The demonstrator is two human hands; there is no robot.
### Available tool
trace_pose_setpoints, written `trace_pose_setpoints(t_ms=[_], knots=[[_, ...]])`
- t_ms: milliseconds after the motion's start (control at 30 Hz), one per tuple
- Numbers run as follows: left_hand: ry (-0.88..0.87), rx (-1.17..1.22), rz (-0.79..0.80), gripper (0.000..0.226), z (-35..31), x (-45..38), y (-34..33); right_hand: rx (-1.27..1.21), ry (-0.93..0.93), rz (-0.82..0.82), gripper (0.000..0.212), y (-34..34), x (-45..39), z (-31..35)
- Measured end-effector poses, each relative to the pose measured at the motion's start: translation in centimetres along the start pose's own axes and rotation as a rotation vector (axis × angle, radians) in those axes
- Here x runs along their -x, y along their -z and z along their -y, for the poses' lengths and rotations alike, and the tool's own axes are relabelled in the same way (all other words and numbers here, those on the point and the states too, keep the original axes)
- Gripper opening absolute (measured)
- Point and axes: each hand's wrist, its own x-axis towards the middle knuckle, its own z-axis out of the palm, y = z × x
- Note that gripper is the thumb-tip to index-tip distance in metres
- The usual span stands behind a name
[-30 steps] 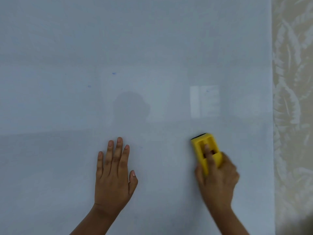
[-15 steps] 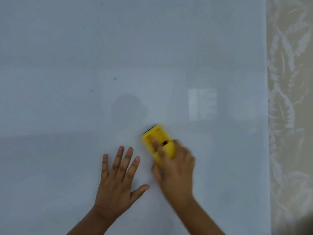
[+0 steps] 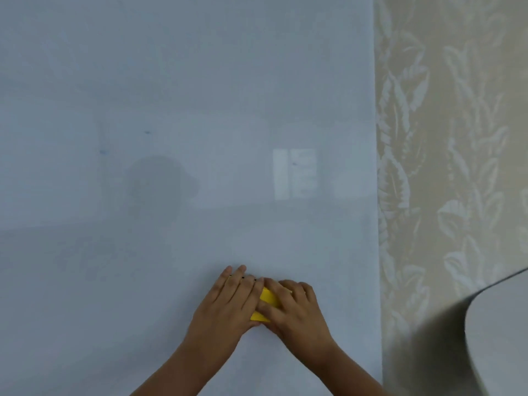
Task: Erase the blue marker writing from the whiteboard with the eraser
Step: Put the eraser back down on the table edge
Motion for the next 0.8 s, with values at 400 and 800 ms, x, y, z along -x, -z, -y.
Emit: trace_pose_setpoints(t_ms=[400,800], knots=[[-0.117,0.503,0.138,0.055,-19.3,-10.3,0.2,0.447,-0.227,0.564,0.075,13.4,12.9,-11.6],[-0.264,1.097,0.361,0.057,-37.0,-12.8,4.7,0.469,-0.615,0.989,0.075,27.8,23.7,-12.9]])
